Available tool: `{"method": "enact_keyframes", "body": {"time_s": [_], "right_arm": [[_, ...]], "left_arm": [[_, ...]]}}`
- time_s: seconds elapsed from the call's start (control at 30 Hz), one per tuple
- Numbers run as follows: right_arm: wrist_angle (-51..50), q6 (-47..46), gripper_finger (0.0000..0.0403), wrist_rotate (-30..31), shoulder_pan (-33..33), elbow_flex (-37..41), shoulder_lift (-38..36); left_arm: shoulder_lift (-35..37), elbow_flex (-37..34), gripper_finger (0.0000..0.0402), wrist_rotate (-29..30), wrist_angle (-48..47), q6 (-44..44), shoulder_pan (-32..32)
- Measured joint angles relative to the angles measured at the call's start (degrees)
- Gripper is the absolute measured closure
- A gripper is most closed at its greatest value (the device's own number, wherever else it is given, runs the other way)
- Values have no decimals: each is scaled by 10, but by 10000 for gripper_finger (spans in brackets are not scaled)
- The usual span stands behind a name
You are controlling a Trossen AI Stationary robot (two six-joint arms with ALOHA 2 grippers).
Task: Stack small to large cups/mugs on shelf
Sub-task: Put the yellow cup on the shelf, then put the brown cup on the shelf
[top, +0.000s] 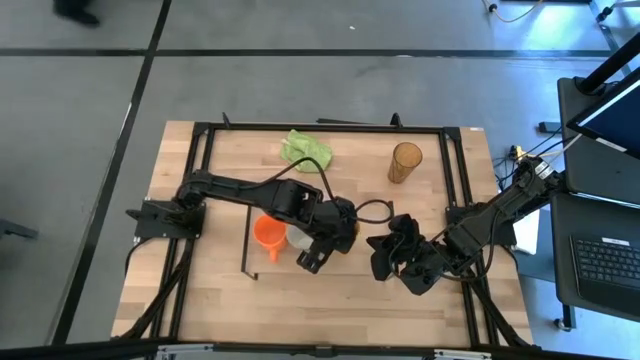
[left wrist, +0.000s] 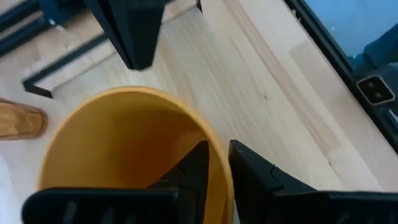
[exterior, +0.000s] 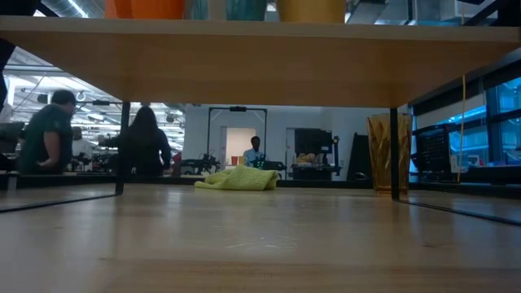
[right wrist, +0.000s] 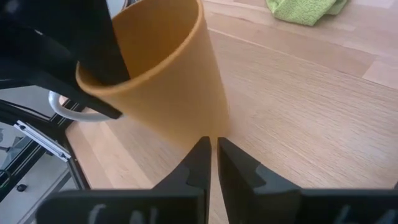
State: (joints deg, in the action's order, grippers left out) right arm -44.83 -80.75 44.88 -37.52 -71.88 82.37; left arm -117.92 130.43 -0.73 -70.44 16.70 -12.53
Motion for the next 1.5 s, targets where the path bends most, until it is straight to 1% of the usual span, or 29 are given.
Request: {"method": "enact_keyframes", "body": {"time_s": [0.17,0.53,0.63,0.73,1.0,1.07,1.2,1.33,1.5], "right_arm": [[-1,0,373,0,0,0,0],[-1,-2,373,0,0,0,0],[-1,-2,373,0,0,0,0],[-1,-2,373,0,0,0,0],[-3,-2,373,5,0,0,0],[-9,-2,373,8,2,0,-3],[-25,1,373,19,10,0,-18],[-71,2,373,40,18,0,-43],[-131,3,373,57,22,0,-93]], "left_arm": [[4,1,336,12,6,-1,0],[6,2,328,12,1,-18,-3],[6,25,328,13,-16,-35,-7],[7,46,328,17,-12,-44,-11],[45,45,328,46,-24,-78,-18],[53,45,328,48,-21,-92,-26],[78,45,328,71,-22,-116,-54],[93,45,327,83,-20,-146,-80],[97,45,326,88,-12,-191,-122]]}}
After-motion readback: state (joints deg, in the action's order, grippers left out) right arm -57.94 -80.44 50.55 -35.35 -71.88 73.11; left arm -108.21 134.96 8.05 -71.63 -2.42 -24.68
